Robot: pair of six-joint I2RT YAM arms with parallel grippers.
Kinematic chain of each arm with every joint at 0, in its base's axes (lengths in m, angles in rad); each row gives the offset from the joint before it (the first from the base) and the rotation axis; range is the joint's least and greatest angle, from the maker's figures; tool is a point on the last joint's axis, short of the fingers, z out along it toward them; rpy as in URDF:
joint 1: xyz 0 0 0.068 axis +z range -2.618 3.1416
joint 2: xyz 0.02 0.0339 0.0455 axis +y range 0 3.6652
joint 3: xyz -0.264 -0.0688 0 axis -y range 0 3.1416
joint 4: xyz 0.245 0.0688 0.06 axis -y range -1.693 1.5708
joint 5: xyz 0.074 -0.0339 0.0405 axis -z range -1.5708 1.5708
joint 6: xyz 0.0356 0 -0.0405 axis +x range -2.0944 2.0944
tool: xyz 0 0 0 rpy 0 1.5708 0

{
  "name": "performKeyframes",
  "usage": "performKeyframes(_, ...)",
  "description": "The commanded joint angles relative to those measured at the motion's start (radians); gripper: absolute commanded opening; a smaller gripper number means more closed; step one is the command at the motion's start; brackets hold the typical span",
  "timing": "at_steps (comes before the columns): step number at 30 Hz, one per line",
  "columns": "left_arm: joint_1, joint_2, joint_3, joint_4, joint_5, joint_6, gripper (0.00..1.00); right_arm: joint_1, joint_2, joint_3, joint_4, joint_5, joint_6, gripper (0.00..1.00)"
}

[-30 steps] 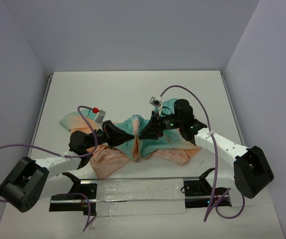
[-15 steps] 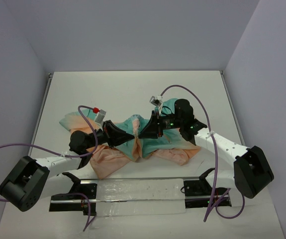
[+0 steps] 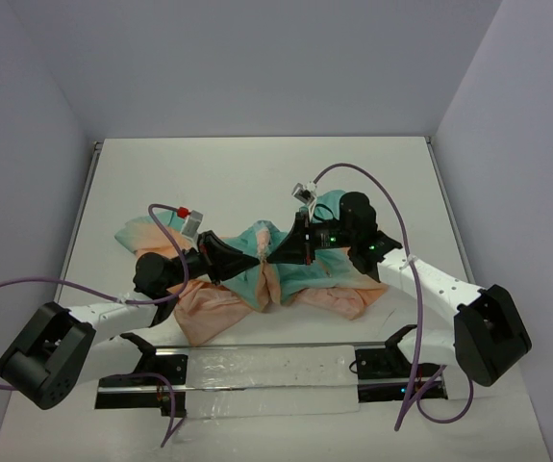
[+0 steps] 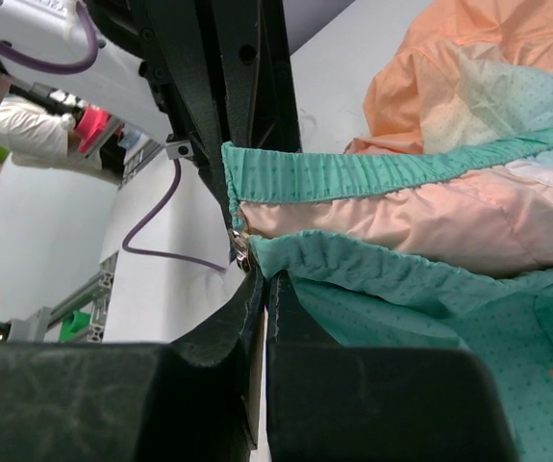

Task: Zip up the jacket

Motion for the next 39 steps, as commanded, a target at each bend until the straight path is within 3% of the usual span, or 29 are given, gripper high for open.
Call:
performKeyframes(1, 0.003, -0.004, -0.009, 0.106, -0.024, 0.015, 0.00, 0.009, -0.065, -0.033, 0.168, 0.063, 0.102, 0.00)
performKeyframes(6, 0.003, 0.013, -0.015, 0.131, -0.024, -0.001, 0.00, 0.007, -0.079, -0.063, 0.271, 0.100, 0.177, 0.00)
performKeyframes(20, -0.003, 0.036, -0.052, 0.226, -0.017, -0.055, 0.00, 0.009, -0.074, -0.072, 0.294, 0.298, 0.230, 0.00)
performKeyframes(28, -0.006, 0.001, -0.051, 0.180, -0.013, -0.035, 0.00, 0.007, -0.065, -0.089, 0.349, 0.396, 0.288, 0.00)
performKeyframes(31, -0.005, -0.024, -0.030, 0.091, 0.003, -0.016, 0.17, 0.008, -0.054, -0.071, 0.328, 0.380, 0.278, 0.00)
performKeyframes(33, -0.005, -0.064, -0.023, 0.038, -0.007, 0.000, 0.41, 0.007, -0.053, -0.061, 0.292, 0.378, 0.263, 0.00)
performKeyframes(35, -0.005, -0.121, -0.016, -0.035, -0.031, 0.029, 0.56, 0.007, -0.057, -0.051, 0.250, 0.386, 0.247, 0.00)
performKeyframes(39, -0.003, -0.306, 0.033, -0.363, -0.130, 0.178, 0.61, 0.008, -0.065, -0.027, 0.177, 0.382, 0.213, 0.00)
